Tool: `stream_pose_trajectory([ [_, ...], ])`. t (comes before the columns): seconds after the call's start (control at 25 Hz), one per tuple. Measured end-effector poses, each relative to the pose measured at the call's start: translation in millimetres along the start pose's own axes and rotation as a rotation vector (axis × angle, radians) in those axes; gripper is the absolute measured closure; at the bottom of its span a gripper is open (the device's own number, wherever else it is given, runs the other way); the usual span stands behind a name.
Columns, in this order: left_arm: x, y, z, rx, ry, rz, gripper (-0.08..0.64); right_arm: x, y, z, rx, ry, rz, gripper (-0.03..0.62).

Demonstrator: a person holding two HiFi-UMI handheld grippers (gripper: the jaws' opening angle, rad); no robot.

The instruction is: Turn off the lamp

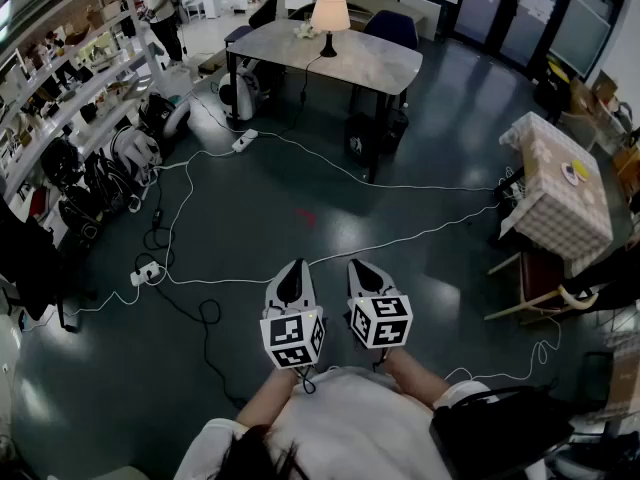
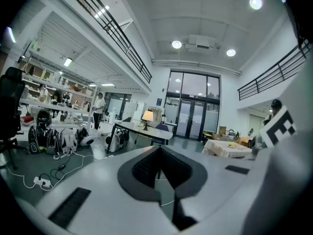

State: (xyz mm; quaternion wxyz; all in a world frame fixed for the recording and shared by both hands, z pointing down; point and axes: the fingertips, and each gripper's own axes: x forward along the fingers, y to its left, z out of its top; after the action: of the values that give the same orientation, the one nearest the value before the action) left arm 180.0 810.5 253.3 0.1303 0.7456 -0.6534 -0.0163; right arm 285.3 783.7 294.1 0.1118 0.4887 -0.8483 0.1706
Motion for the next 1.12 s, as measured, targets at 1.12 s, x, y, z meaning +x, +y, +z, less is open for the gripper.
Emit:
stream_pose_trajectory([
  [1.12, 28.2, 100.7, 12.5, 0.009, 0.011, 0.029, 0.552, 74.0, 30.6, -3.2, 0.037, 0.056, -0.058, 0.594],
])
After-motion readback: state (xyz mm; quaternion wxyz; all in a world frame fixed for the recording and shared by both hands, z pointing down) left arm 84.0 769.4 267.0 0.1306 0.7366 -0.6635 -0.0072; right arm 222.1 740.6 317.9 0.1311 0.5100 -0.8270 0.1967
